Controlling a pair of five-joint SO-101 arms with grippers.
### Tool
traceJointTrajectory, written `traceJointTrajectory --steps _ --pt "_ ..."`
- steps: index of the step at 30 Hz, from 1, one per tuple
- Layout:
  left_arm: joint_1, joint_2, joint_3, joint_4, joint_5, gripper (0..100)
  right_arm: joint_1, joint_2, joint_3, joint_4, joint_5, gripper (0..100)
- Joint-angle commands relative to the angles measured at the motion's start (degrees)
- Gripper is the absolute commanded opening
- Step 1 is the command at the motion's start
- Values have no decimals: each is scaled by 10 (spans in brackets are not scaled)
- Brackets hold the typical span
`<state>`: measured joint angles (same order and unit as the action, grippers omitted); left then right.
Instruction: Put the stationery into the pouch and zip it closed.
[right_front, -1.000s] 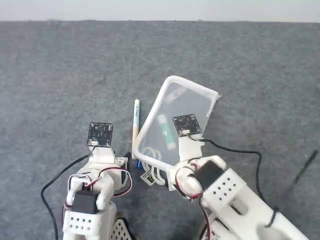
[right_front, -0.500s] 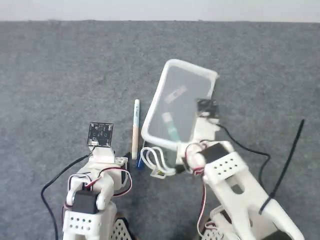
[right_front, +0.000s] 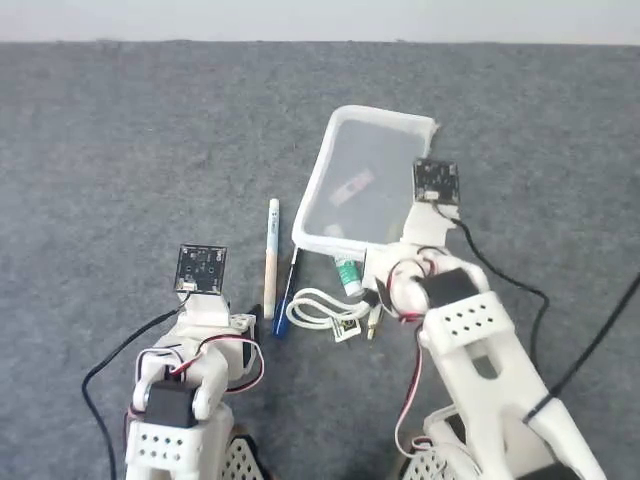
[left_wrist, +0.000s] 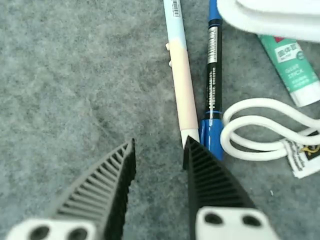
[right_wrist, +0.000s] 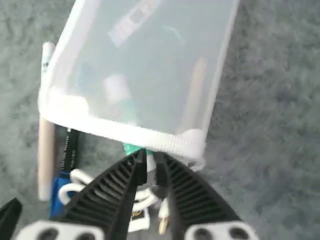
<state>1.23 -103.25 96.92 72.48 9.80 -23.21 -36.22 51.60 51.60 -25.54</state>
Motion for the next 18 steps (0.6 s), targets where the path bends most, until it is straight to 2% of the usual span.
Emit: traceJointTrajectory --steps 1,3,7,18 --pt "-2 -15 -4 1 5 148 -38 6 -89 103 -37 154" --pt "-3 -15 -4 1 5 148 -73 6 -96 131 -54 188" --pt "-3 -15 -4 1 5 148 -118 6 -85 131 -81 154" --pt "-3 -15 -4 1 5 148 -120 7 -19 71 -104 128"
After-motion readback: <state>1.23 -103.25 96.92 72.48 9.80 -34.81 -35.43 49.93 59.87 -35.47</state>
